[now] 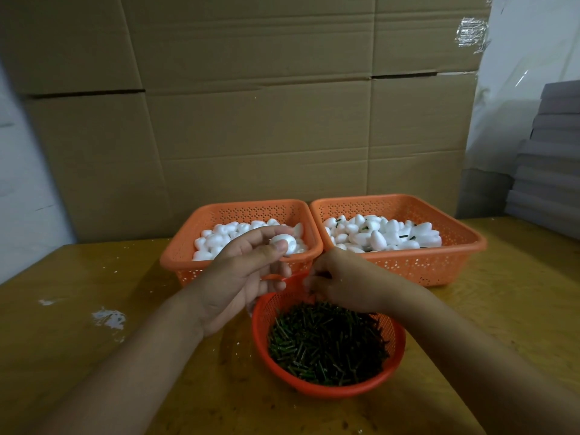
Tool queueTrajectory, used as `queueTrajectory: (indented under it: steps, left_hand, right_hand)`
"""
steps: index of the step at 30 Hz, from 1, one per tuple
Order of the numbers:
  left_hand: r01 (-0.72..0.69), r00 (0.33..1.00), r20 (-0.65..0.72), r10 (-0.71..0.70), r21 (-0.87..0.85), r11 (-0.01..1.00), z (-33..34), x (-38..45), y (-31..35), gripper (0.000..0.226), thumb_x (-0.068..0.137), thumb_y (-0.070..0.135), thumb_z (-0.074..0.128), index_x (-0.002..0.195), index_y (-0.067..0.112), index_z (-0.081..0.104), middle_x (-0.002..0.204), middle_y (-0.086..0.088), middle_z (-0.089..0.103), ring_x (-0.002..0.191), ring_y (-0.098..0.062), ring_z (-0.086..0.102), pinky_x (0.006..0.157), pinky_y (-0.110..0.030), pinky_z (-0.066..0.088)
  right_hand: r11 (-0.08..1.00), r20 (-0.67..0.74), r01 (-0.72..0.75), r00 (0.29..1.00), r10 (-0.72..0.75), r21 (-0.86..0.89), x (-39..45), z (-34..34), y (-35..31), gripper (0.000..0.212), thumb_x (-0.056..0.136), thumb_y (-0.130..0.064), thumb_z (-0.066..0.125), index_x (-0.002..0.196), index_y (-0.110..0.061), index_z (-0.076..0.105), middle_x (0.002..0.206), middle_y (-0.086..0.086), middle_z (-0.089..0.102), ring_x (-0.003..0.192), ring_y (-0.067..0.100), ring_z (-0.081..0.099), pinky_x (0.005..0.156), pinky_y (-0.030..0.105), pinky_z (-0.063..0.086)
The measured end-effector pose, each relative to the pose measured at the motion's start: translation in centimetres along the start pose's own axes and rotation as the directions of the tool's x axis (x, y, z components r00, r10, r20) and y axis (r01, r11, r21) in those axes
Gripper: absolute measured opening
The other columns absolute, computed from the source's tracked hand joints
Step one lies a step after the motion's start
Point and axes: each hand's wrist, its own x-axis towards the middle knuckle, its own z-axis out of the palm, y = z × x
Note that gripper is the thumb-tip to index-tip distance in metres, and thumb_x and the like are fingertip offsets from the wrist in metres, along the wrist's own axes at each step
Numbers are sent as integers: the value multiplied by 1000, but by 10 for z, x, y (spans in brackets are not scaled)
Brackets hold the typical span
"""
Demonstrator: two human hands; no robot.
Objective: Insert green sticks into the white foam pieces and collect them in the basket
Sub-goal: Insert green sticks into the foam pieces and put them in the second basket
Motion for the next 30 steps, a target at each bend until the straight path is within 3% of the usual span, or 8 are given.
queueTrajectory:
  steps: [5, 12, 17, 22, 26, 28, 30]
  left_hand:
    - [-7, 1000, -20, 6, -14, 1000, -2, -1, 0, 34, 78, 16, 73, 111, 18, 65, 86, 1, 67, 79, -13, 67, 68, -27, 56]
    - [-24, 999, -38, 24, -12, 1000, -3, 0, -3, 32, 77, 11, 75, 107, 21, 72, 90, 2, 67, 85, -13, 67, 72, -27, 56]
    - [-44, 997, -67, 40, -58, 997, -2, 2, -3, 32, 78, 10, 72, 108, 22, 77, 84, 2, 66, 85, -13, 68, 77, -27, 56]
    - [-55, 997, -66, 48, -103, 993, -2, 1, -4, 44, 79, 1, 71, 121, 15, 72, 86, 0, 70, 93, -18, 71, 85, -29, 58]
    - [-73, 993, -82, 80, 78, 994, -2, 0, -4, 42, 82, 0, 69, 113, 27, 77, 96, 9, 73, 83, -13, 67, 83, -28, 58]
    - [-72, 994, -74, 86, 184, 980, -2, 0, -5, 45, 86, -2, 69, 111, 34, 76, 104, 15, 74, 86, -15, 63, 84, -34, 54]
    - [-59, 992, -94, 79, 197, 979, -2, 0, -6, 41, 81, 6, 73, 110, 35, 76, 100, 10, 72, 87, -17, 60, 84, -40, 49]
  right_hand:
    - [997, -46, 18, 999, -15, 79, 0, 0, 1, 27, 93, -30, 68, 72, -14, 76, 58, -7, 65, 47, 0, 53, 51, 14, 41]
    - [995, -13, 90, 996, -90, 47, -2, -1, -3, 18, 91, -15, 68, 76, -24, 72, 80, -5, 74, 67, 0, 60, 67, 14, 46]
    - [997, 8, 60, 998, -60, 54, -1, -2, -6, 26, 94, -6, 56, 84, -22, 73, 69, -15, 63, 54, -10, 53, 55, 8, 37]
    - [998, 8, 58, 998, -58, 4, -2, 0, -6, 24, 95, -8, 56, 93, -21, 76, 73, -19, 62, 61, -10, 54, 60, 9, 38]
    - [999, 9, 54, 999, -54, -5, -2, -1, -6, 27, 93, -7, 56, 84, -24, 74, 82, -12, 69, 65, -5, 54, 64, 12, 39]
    - [999, 8, 53, 999, -53, -11, -2, -1, -6, 26, 93, -6, 56, 86, -23, 75, 80, -14, 67, 61, -8, 54, 60, 9, 36]
    - [998, 7, 60, 998, -59, -12, -3, -1, -7, 26, 92, -6, 56, 89, -21, 76, 74, -19, 63, 60, -12, 53, 59, 7, 36]
